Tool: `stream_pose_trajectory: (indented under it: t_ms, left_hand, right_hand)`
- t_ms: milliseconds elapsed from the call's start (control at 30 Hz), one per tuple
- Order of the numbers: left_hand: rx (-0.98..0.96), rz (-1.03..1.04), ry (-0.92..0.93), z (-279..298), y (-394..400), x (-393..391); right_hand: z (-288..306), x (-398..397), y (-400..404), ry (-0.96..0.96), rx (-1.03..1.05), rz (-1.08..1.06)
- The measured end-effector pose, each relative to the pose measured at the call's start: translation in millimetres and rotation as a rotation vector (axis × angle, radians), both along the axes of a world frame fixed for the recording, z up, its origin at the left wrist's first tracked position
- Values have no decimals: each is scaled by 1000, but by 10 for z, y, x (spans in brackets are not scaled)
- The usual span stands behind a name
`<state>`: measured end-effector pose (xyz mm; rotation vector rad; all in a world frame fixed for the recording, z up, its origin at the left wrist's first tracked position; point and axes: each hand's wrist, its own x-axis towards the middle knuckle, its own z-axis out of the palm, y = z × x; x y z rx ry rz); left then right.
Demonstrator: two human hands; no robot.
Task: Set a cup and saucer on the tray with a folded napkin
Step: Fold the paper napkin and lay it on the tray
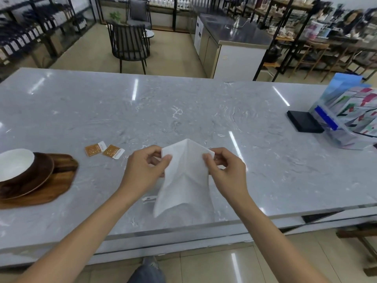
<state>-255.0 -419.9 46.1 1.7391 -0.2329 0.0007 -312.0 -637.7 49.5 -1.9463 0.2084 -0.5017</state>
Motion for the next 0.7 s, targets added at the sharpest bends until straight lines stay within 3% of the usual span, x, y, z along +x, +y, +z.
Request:
stream_pose_trajectory:
  t_ms: [267, 400, 567, 700]
  left_hand:
    - [-61, -35, -183, 519, -387, -431]
    - [-160, -151, -155, 581, -352, -530]
    - [-90, -294, -151, 488, -228, -524]
    - [39, -80, -277, 370, -173, -463]
  right_hand:
    - [530, -234, 377, -103, 162, 120]
    - [665, -291, 339, -107, 218, 167]
    - [637, -273, 262, -41, 180, 213]
    - [610, -252, 213, -56, 225, 217]
